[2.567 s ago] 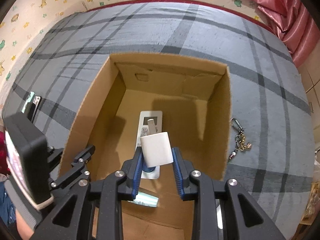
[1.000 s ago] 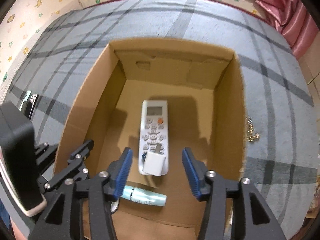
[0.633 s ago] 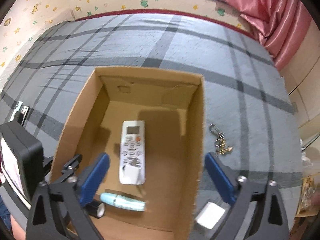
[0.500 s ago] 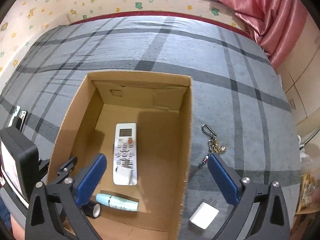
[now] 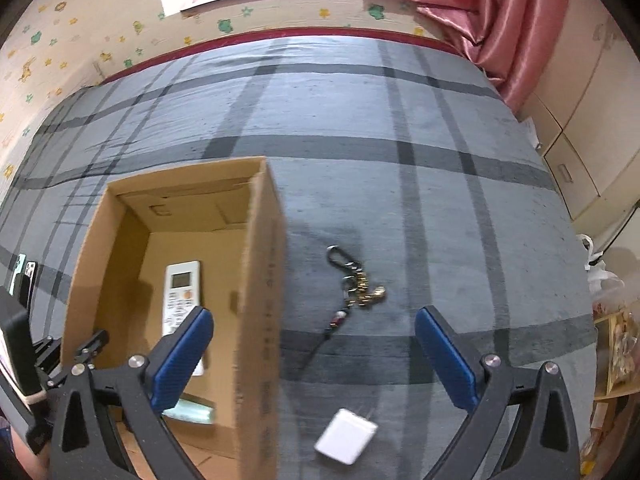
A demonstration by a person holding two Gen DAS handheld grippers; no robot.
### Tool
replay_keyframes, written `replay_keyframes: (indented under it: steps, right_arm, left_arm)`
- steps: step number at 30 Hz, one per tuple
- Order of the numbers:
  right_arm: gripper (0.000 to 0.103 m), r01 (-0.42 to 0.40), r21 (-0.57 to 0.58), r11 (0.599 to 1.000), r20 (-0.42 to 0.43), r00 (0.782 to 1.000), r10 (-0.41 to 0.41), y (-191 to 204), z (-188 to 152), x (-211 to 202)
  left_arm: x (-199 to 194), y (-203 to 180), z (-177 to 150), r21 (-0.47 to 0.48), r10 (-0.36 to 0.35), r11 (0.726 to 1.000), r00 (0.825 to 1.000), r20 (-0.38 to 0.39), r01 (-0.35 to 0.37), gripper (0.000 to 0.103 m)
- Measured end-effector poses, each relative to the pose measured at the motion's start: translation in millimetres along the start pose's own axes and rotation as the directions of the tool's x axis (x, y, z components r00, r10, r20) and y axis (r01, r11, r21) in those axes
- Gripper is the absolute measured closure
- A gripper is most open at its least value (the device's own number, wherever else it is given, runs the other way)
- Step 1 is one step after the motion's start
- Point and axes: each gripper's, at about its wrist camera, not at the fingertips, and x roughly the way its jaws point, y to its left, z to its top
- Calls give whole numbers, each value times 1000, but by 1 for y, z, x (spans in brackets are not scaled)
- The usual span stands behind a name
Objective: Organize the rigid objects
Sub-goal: 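Move the right gripper out of the box toward the gold keychain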
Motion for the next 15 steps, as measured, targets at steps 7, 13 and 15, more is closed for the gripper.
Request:
replay_keyframes:
  steps: [7,13,15]
  right_arm:
    - [0,14,38,999,-9,1000,-13,-31,-2,12]
    - [0,2,52,999,-15,1000,-1,-48,-5,26]
    - [0,-5,58,998,-22,1000,7,-53,-5,31]
  left_arm:
    - [-1,-1,-1,3,3,1000,1000,5,-3,90]
    - [-2,-2,-2,3,2,1000,1000,8,-2,90]
    - [-2,-1,-2,3,2,1000,1000,7,-2,90]
